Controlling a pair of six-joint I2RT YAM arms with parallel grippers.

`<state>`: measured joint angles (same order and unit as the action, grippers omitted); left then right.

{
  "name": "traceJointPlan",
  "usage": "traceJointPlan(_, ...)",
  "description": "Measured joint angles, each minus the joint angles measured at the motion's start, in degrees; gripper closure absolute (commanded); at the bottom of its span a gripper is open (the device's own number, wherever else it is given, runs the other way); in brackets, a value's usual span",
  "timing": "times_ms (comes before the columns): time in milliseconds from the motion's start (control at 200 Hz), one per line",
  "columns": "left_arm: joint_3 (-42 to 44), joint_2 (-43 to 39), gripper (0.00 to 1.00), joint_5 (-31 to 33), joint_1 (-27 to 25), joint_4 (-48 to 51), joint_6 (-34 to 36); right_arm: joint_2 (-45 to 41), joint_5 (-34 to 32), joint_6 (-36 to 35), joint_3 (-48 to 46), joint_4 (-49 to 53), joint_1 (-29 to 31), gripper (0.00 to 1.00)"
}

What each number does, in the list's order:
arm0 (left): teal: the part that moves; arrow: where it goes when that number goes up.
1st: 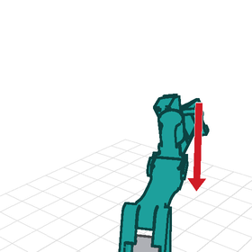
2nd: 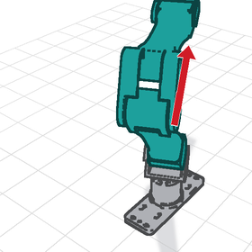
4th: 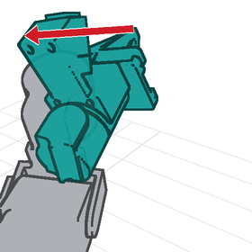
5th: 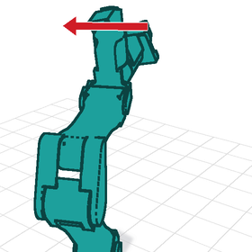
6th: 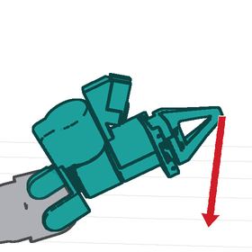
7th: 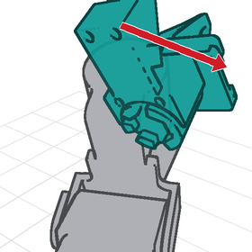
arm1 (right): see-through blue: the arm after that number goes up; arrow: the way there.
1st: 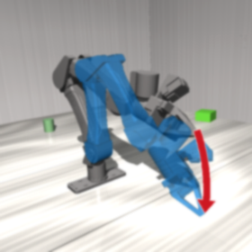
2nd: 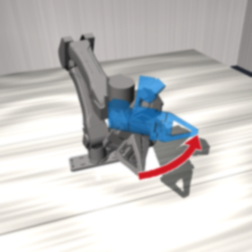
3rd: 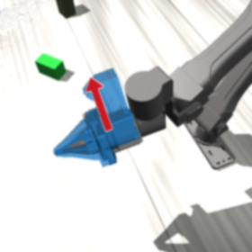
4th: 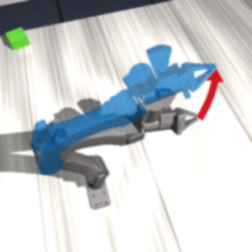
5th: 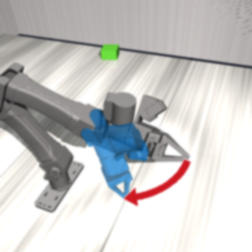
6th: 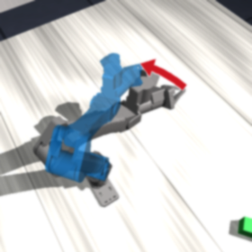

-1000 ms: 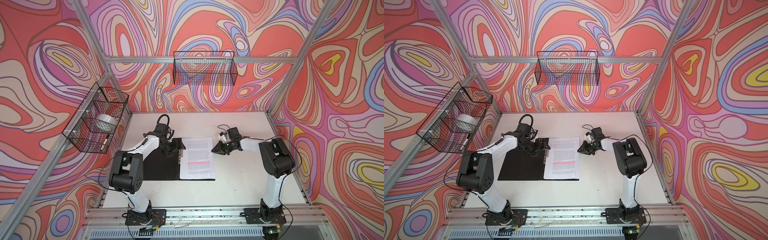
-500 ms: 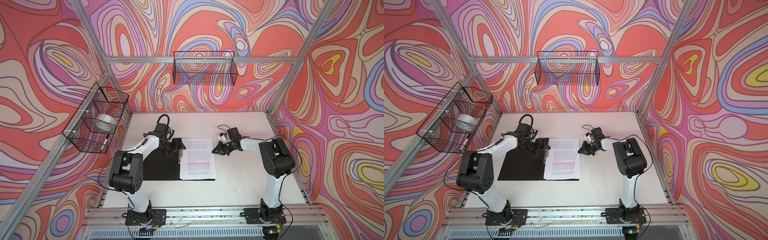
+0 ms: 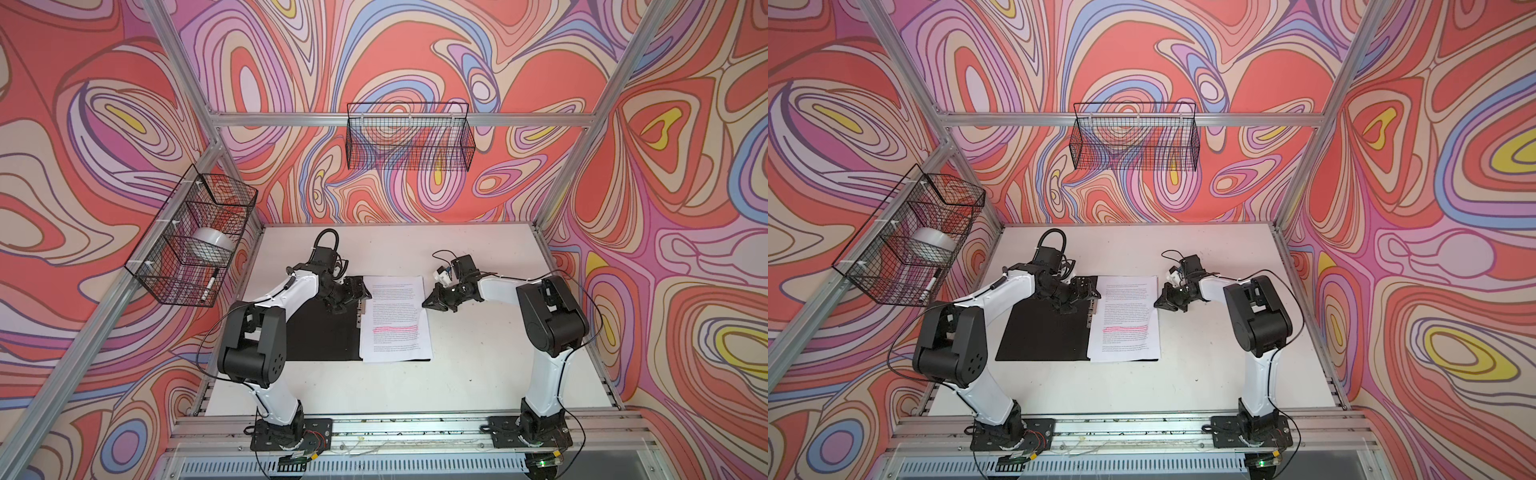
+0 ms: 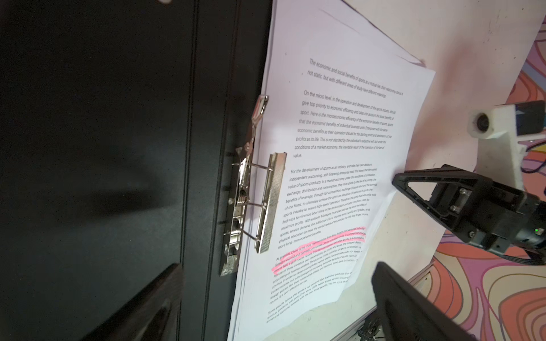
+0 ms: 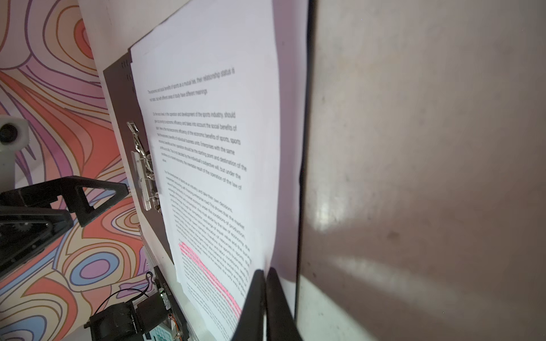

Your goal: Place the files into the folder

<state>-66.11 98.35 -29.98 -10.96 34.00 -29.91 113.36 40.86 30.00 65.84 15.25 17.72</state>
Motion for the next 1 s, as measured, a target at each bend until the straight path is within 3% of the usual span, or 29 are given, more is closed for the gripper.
traceJointPlan(1002,-0.2,0.0,0.0,0.0,0.0,-0.6,-0.3,-0.7,-7.0,7.3,0.9,-0.4,1.2,1.0)
